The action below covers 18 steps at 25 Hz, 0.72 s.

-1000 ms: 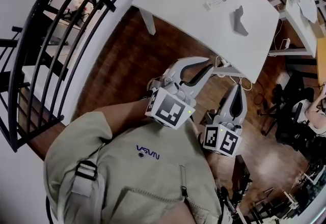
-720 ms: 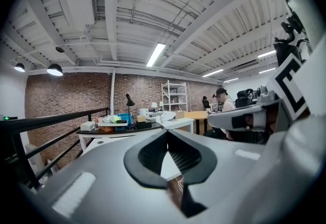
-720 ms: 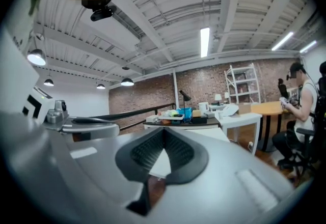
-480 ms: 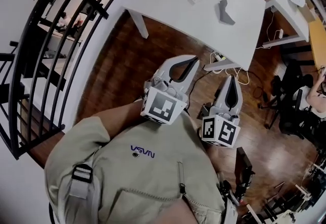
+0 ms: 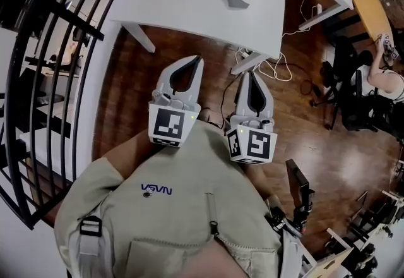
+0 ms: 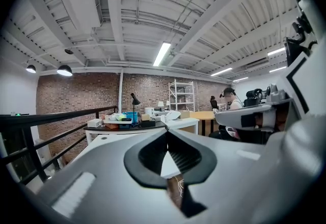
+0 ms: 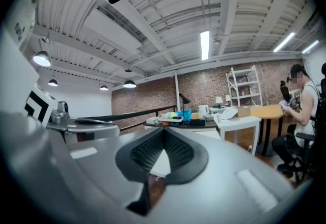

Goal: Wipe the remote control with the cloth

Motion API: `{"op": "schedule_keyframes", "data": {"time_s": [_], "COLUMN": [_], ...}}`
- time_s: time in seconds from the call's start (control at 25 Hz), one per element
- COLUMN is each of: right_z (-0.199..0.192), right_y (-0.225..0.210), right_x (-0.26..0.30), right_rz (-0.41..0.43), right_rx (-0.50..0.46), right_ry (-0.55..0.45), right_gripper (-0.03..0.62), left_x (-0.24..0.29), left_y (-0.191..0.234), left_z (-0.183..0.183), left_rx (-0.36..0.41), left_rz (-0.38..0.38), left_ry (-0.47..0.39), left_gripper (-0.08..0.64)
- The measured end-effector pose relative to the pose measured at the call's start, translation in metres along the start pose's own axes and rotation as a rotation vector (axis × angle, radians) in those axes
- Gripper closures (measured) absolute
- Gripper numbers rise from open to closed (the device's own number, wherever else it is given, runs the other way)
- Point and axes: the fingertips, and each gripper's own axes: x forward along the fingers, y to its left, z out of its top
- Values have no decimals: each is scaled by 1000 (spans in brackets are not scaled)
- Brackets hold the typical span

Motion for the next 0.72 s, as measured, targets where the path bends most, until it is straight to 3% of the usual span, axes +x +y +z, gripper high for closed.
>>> {"op": "schedule_keyframes", "data": {"time_s": [0.44, 0.72], "right_z": [1, 5], "right_y": [7, 2], "right_x": [13, 16], "right_rz": [8, -18], "right_rx": [-3, -13], "right_ry": [5, 11], "right_gripper": [591, 591], "left_x": [2, 12], "left_y": [17, 12], "left_z": [1, 5], "left_rx": [5, 11], "left_rz": [15, -30], "left_ry": [5, -8], "left_gripper": [555, 555]}}
